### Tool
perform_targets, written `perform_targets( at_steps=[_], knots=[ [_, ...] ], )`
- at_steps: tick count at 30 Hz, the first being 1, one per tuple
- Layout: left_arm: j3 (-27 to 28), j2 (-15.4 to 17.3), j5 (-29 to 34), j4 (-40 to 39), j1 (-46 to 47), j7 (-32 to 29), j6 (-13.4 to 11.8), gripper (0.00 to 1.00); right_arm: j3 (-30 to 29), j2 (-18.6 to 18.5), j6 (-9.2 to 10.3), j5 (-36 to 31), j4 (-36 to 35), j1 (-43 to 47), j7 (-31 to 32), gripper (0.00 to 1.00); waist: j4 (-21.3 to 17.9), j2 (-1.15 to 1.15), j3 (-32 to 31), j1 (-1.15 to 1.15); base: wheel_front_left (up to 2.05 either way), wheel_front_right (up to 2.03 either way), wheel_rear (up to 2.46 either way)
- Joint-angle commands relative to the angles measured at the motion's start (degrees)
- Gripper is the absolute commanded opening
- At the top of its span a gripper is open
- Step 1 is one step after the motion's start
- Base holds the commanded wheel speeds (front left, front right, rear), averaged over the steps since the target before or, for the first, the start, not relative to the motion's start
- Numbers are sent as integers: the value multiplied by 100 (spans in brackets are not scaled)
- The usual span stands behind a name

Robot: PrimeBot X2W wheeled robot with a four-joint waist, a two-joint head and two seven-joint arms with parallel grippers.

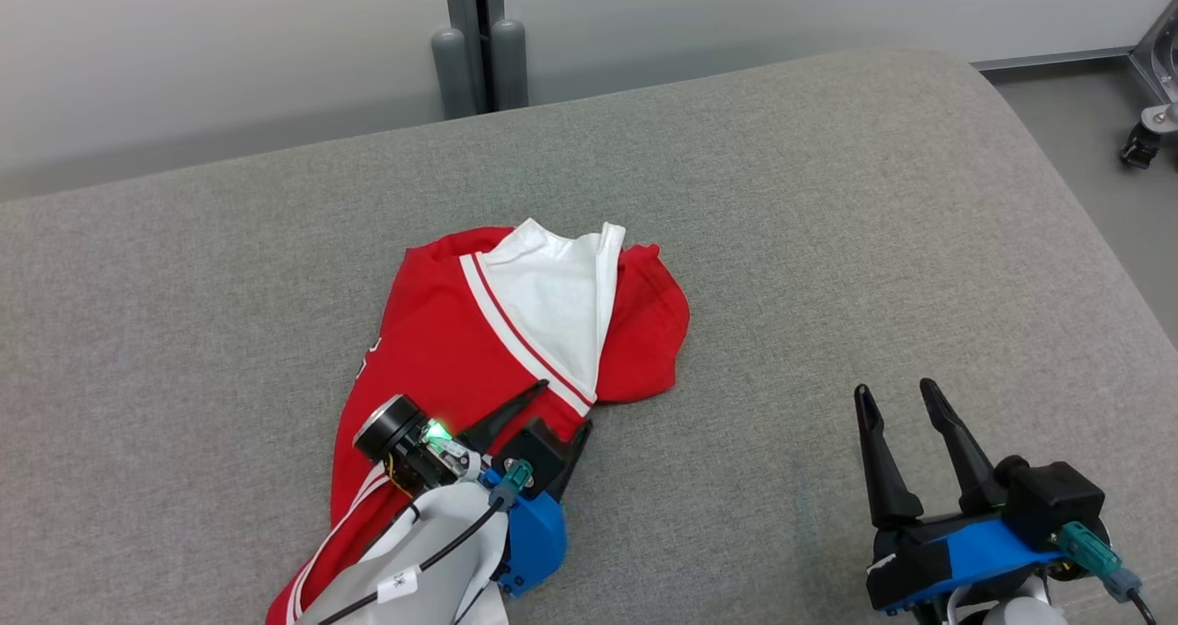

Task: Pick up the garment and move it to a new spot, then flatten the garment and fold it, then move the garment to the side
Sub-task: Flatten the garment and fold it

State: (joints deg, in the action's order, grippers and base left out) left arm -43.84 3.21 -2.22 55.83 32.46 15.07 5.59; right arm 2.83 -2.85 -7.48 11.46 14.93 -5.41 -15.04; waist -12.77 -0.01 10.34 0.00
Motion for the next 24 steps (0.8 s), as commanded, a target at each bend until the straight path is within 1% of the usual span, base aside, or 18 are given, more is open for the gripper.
perform_targets(
  at_steps=[1,2,6,9,13,17,21,24],
  knots=[
    [-6,-8,-27,44,156,15,-22,10,-18,-7,-3,-38,-37,-65,-21,100,2,1,8,0,0,0,0],
    [-11,-4,-28,81,168,16,-26,0,-28,-7,-3,-38,-41,-62,-20,100,9,1,11,0,0,0,0],
    [-8,-8,-102,178,247,15,5,0,-48,-7,-3,-21,-43,-40,-21,100,54,1,1,0,0,0,0],
    [71,-12,-208,5,230,16,21,0,-58,-7,-3,12,-54,-1,-21,100,111,1,-39,0,0,0,0],
    [311,-14,-489,-504,45,15,37,0,-100,-6,-3,51,-63,83,-21,100,234,1,-138,0,0,0,0],
    [500,40,-631,-1278,-63,16,57,0,-183,-6,-3,60,-77,163,-20,100,463,1,-228,0,0,0,0],
    [782,293,-707,-1988,-93,16,39,0,-226,-8,-3,22,-100,195,-21,100,689,1,-279,0,0,0,0],
    [1110,616,-765,-2299,45,16,-34,0,-205,-8,-3,-8,-87,137,-21,100,760,1,-313,0,0,0,0]
  ],
)
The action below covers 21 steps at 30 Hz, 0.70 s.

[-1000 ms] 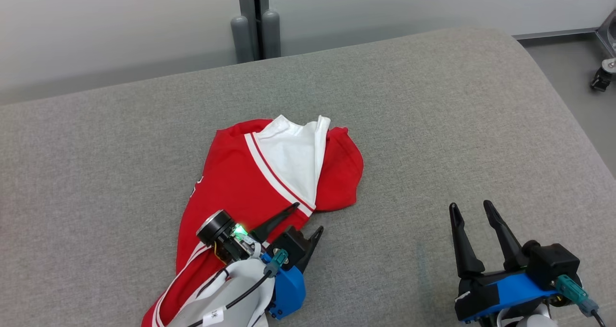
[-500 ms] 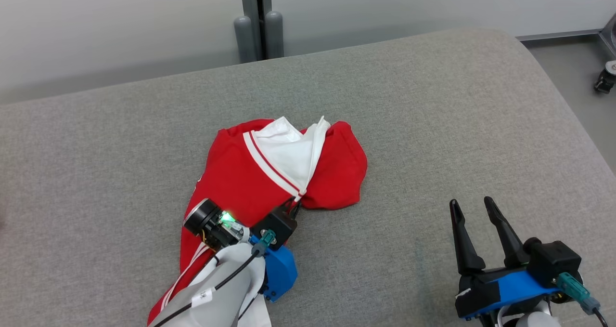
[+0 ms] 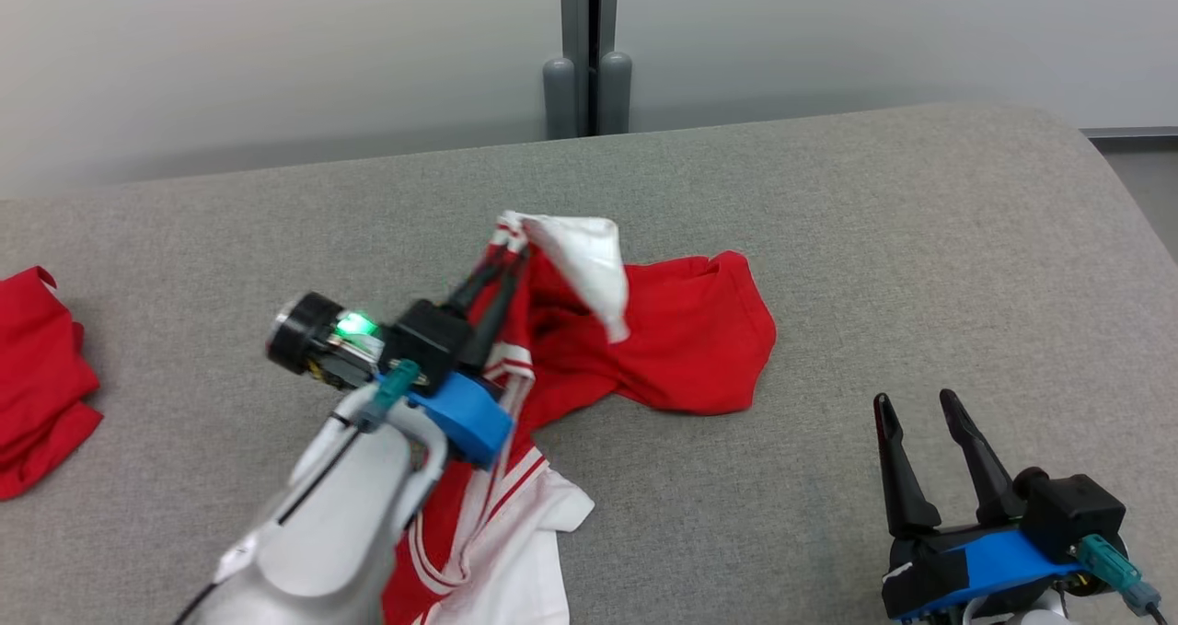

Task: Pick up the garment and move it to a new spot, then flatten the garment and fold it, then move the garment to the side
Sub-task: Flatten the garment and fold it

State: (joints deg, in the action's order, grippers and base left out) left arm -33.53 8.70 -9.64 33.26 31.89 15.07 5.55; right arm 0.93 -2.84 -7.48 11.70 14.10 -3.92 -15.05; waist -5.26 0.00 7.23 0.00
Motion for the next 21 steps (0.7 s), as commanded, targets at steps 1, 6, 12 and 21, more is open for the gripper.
perform_targets(
  at_steps=[1,6,12,21],
  knots=[
    [196,179,-65,-124,157,16,-51,0,-13,-10,-2,-39,6,-30,-20,100,18,0,-8,0,0,0,0],
    [859,794,-317,-165,264,15,-111,0,-9,-11,-2,-73,26,-104,-19,100,-79,0,14,0,0,0,0],
    [1511,1346,-577,136,128,16,-229,0,-127,-11,-3,-89,84,-70,-20,100,-311,0,128,0,0,0,0],
    [1988,1489,-727,661,158,16,-261,100,-202,-9,-3,-116,128,-159,-19,100,-509,0,321,0,0,0,0]
  ],
)
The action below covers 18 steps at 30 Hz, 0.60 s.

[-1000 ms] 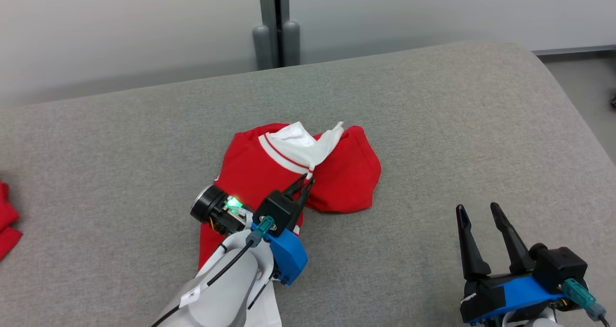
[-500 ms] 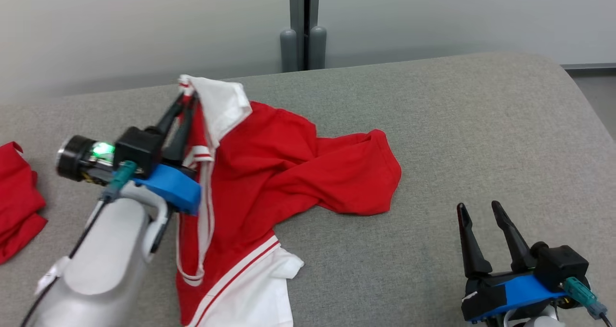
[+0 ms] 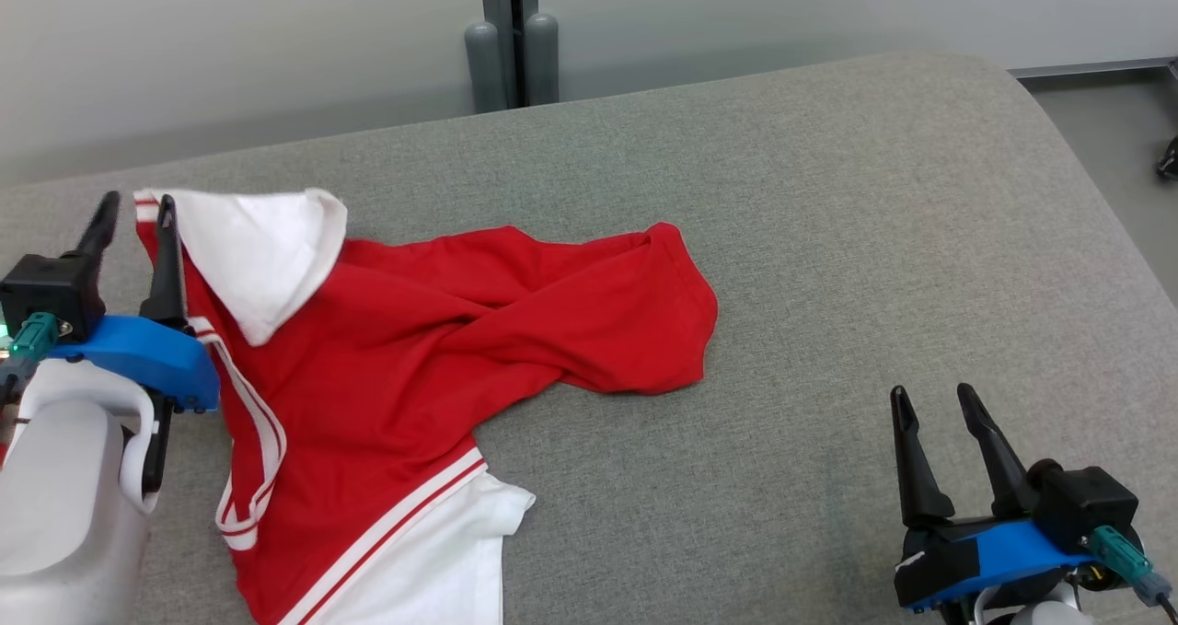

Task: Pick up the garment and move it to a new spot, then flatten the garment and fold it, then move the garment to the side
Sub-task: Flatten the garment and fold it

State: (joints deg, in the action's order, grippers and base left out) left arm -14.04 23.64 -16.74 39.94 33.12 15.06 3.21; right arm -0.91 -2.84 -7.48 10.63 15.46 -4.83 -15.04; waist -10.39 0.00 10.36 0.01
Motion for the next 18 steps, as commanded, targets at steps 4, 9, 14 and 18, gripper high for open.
perform_targets(
  at_steps=[4,9,14,18],
  knots=[
    [185,-50,30,-84,7,17,-69,100,-48,-10,-3,-21,5,-57,-21,100,49,0,20,-1,0,0,0],
    [375,-144,143,-457,-236,17,-35,100,-50,-11,-3,-23,52,-29,-21,100,204,0,-91,-1,0,0,0],
    [533,-374,248,-1118,-719,16,10,100,-34,-11,-3,-26,91,73,-20,100,412,0,-309,-1,0,0,0],
    [599,-615,369,-1615,-1204,16,-4,100,-30,-11,-3,-8,101,161,-21,100,598,0,-445,-1,0,0,0]
  ],
)
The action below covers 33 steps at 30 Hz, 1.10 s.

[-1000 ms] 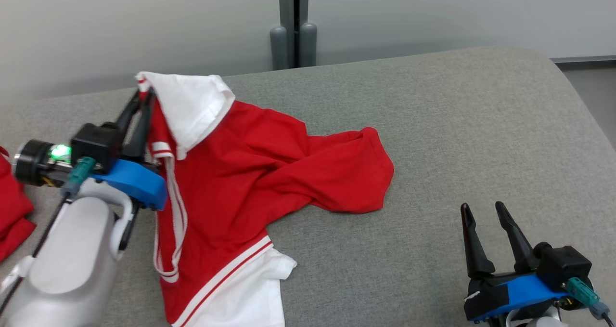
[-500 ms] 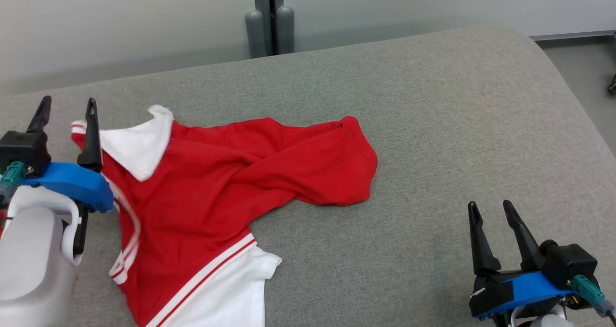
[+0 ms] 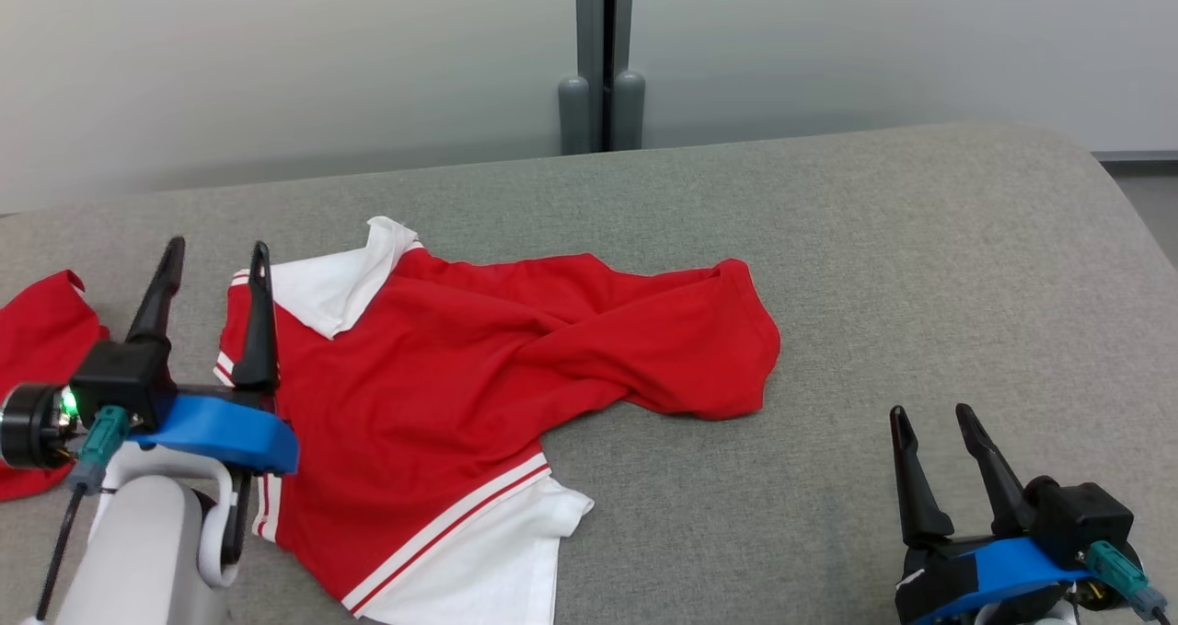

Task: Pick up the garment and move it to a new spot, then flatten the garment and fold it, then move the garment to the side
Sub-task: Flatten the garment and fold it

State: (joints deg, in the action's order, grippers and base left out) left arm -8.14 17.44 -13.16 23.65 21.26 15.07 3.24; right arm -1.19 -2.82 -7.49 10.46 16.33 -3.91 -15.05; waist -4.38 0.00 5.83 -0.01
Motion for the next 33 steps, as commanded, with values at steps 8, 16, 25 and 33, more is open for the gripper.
perform_targets(
  at_steps=[8,16,25,33],
  knots=[
    [327,-487,123,-689,-907,15,-73,100,-30,-14,-2,-17,13,177,-19,100,279,0,-145,1,0,0,0],
    [770,-811,285,-1122,-1717,15,-152,100,-37,-13,-2,2,44,253,-19,100,379,0,-262,1,0,0,0],
    [945,-1088,519,-1205,-2060,16,23,100,-52,-13,-2,44,93,329,-20,100,516,0,-282,1,0,0,0],
    [1058,-1214,635,-1188,-2020,15,109,100,-75,-13,-2,3,232,278,-20,100,554,0,-315,1,0,0,0]
  ],
)
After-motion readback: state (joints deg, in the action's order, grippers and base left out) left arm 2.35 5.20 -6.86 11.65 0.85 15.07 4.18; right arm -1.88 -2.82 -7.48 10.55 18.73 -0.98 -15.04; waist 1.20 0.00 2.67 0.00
